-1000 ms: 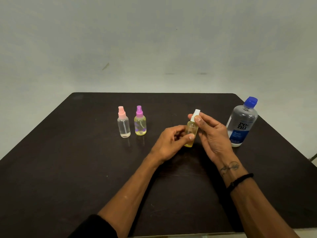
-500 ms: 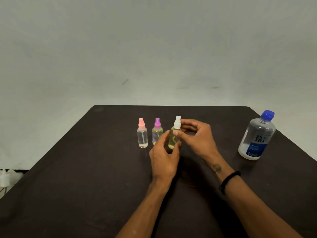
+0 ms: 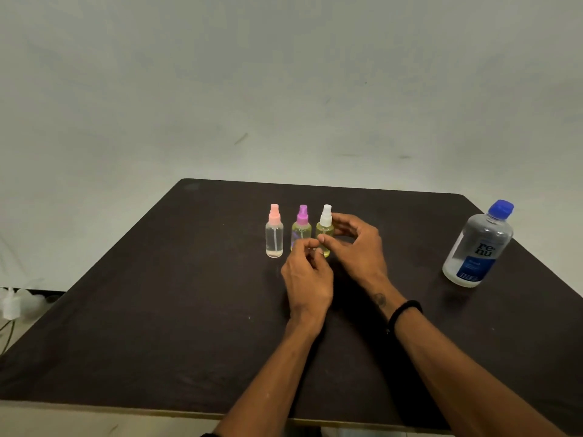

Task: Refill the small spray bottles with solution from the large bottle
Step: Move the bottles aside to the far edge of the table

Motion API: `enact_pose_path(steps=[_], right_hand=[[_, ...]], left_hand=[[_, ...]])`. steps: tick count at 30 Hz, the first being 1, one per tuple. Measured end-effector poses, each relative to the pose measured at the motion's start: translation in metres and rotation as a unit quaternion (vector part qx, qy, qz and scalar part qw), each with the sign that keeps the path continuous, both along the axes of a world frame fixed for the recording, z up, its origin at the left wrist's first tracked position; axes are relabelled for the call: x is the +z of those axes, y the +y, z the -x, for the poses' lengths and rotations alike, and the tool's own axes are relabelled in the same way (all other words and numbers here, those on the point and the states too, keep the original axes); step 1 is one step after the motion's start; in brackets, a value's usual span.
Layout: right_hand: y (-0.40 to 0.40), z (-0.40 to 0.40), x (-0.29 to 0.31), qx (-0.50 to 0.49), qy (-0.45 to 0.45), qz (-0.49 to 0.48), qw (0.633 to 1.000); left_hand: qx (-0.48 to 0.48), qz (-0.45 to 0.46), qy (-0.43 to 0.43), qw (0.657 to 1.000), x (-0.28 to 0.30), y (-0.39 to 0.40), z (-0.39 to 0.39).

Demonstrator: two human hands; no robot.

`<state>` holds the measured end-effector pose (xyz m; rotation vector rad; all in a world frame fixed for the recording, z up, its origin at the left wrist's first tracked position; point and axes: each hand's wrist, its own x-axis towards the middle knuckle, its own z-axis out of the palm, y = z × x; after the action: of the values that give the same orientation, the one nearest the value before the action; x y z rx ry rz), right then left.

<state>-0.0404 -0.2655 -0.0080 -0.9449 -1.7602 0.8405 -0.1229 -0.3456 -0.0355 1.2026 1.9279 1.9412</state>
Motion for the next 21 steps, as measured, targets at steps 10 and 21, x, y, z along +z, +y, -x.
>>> enact_pose_path(steps=[10, 21], right_hand=[[-0.033, -0.061, 0.000, -0.082, -0.035, -0.041, 0.995], [-0.039, -0.171, 0.017, -0.338, 0.016, -0.223, 0.914]], left_hand=[[-0.122, 0.053, 0.052, 0.990, 0.002, -0.021, -0.031], [-0.197, 0.074, 0.044, 0.977, 0.006, 0.007, -0.126]])
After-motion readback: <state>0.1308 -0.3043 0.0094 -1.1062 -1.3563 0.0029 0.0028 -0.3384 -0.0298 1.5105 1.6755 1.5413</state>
